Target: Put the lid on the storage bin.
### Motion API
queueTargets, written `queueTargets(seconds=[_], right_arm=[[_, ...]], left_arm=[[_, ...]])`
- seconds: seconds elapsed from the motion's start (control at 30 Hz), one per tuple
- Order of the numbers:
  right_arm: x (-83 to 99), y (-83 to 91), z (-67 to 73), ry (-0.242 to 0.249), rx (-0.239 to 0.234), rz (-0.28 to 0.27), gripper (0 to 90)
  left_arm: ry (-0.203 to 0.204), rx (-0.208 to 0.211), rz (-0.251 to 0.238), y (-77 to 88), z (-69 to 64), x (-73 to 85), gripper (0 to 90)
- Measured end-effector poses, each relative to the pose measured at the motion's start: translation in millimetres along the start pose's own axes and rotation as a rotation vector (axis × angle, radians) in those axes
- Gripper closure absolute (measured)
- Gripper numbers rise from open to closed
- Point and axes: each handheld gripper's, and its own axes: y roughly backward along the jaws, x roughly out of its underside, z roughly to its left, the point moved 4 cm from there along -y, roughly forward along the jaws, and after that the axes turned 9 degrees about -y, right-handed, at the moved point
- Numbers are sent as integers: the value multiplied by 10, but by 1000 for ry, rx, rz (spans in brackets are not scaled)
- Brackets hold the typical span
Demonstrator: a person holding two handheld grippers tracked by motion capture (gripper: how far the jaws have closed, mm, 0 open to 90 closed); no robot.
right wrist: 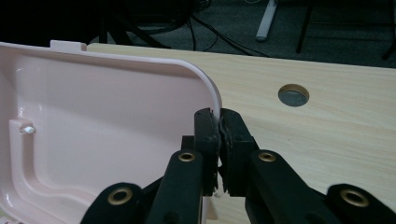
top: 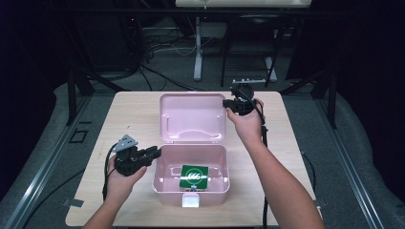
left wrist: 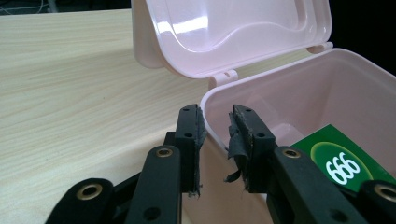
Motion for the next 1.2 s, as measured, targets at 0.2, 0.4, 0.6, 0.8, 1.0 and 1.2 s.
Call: queueTargets(seconds=[0.2, 0.4, 0.6, 0.8, 1.0, 1.2], right_arm=[[10, 92, 24, 13, -14, -19, 866], [32, 162, 37, 17, -33, -48, 867], [47, 234, 57, 22, -45, -62, 868], [76, 341, 98, 57, -47, -83, 868], [118, 428, 120, 69, -61, -110, 868], [135, 484, 129, 78, -71, -117, 868]], left_arm=[[-6, 11, 1, 23, -15, -4, 785], [-8, 5, -1, 25, -10, -11, 803], [-7, 0, -4, 23, -14, -12, 807], [-6, 1, -2, 26, -17, -10, 808], [-3, -2, -5, 25, -19, -8, 808], [-4, -3, -7, 24, -18, -8, 808]])
